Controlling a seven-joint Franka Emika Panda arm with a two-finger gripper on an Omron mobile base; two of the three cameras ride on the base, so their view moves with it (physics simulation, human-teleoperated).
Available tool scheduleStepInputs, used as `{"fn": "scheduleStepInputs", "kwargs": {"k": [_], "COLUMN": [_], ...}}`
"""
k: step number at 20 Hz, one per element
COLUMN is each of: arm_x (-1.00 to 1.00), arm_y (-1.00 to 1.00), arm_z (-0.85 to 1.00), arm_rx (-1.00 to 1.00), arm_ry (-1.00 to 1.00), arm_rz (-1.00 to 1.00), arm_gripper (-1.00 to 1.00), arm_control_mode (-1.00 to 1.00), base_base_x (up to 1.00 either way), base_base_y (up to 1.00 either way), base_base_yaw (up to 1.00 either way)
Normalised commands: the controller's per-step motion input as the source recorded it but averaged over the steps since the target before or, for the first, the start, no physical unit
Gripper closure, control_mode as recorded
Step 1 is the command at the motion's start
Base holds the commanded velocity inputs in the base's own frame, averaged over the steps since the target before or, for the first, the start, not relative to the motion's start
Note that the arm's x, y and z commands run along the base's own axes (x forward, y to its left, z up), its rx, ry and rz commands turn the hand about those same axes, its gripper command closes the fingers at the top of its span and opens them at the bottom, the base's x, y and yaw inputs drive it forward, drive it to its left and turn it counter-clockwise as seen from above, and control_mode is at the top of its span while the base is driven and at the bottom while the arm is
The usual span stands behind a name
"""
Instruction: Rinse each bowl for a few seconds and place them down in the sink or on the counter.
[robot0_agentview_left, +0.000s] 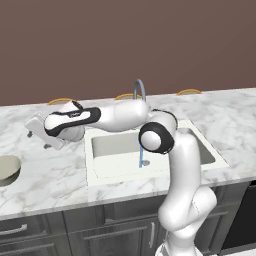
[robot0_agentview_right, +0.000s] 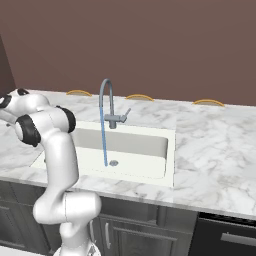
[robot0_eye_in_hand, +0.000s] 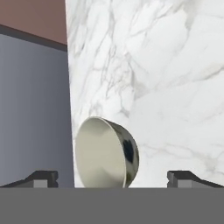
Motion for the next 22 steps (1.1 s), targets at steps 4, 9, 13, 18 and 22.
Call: {"fn": "scheduleStepInputs", "kwargs": {"k": [4, 9, 13, 18, 22], "arm_x": [-0.02, -0.01, -0.01, -0.02, -0.01], "arm_y": [0.09, 0.09, 0.11, 0.1, 0.04], "arm_z": [-0.12, -0.12, -0.14, -0.14, -0.11], "arm_rx": [0.0, 0.0, 0.0, 0.0, 0.0], "arm_ry": [0.0, 0.0, 0.0, 0.0, 0.0], "arm_rz": [0.0, 0.0, 0.0, 0.0, 0.0], "arm_gripper": [-1.0, -1.0, -1.0, -1.0, -1.0], "arm_control_mode": [-1.0, -1.0, -1.0, -1.0, -1.0], "base_base_x": [0.0, 0.0, 0.0, 0.0, 0.0], "base_base_y": [0.0, 0.0, 0.0, 0.0, 0.0], "base_base_yaw": [0.0, 0.0, 0.0, 0.0, 0.0]}}
